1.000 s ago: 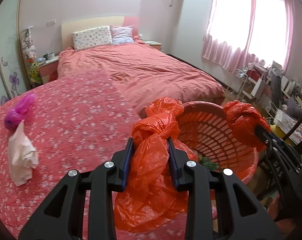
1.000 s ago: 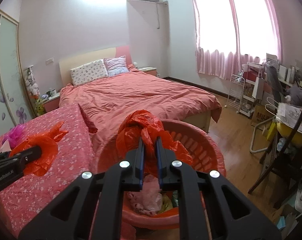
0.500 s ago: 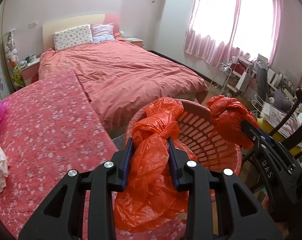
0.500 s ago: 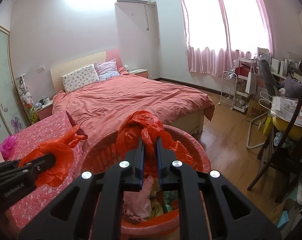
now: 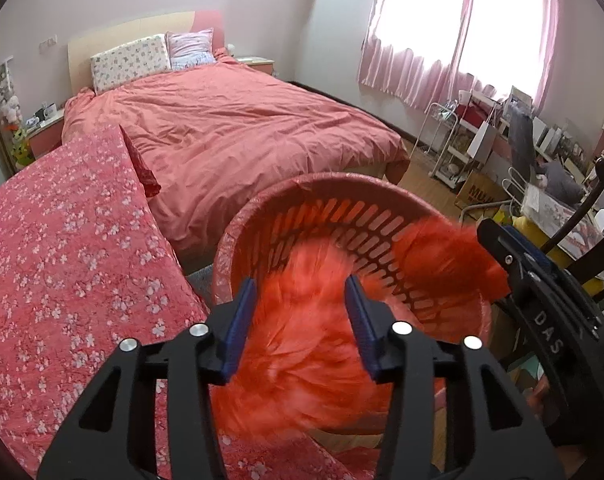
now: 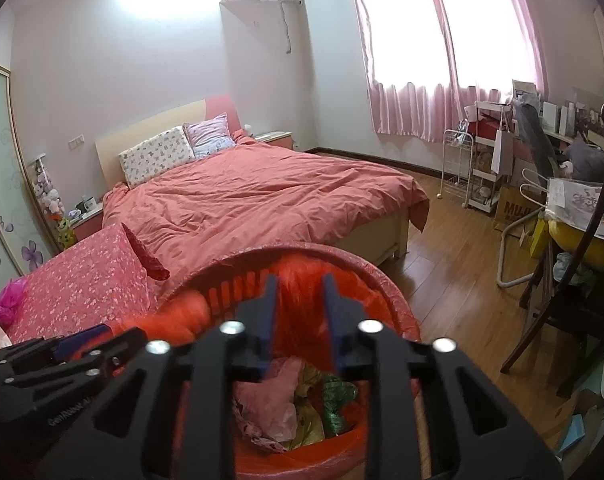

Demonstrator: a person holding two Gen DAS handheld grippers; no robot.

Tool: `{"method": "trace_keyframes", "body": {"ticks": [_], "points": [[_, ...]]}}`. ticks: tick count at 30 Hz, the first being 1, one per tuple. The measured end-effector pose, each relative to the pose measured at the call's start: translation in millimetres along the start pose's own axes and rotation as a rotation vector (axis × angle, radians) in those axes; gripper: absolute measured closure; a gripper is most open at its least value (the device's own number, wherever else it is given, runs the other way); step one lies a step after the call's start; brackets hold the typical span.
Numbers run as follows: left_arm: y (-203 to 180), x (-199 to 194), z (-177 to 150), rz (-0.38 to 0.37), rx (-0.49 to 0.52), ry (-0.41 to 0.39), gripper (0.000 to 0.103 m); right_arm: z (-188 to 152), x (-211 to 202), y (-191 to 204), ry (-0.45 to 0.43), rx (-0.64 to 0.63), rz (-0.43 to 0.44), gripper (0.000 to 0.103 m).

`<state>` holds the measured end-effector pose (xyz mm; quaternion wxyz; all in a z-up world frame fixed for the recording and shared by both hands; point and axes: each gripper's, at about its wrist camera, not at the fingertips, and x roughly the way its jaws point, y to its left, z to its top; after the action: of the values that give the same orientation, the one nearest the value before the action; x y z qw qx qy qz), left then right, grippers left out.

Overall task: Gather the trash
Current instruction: 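Open both tools over the orange basket to drop the orange-red bags, then move both tools back over the bed toward the white tissue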

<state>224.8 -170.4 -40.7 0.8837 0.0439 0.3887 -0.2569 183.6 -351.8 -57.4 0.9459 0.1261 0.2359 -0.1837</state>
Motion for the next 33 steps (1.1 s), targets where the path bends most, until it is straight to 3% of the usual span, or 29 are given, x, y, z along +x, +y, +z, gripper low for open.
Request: {"method": "trace_keyframes", "body": {"ticks": [8,15,22,33], "points": [[18.2,-6.3,-8.8,0.067,-0.022,0.003,0.05,-8.3,1.6,4.0,0.014,-0.028,-0.014,0.057],[53.5,-42.0,-19.6,0.16,-0.031,-0.059,0.045,-11.1,-9.3,35.9,0.009,-0.098,0.026,0.042],[104.3,-89.1,-36.3,0.236,-0.114,-0.105,0.045,-21.2,-21.6,102.3,0.035,-0.192,0.142,0.037],[199.0,-161.5,-87.9,0.379,-0.296,-0.136,0.043,-52.4,-54.8,243.5,0.107,-0.338,0.41,0.036]]}}
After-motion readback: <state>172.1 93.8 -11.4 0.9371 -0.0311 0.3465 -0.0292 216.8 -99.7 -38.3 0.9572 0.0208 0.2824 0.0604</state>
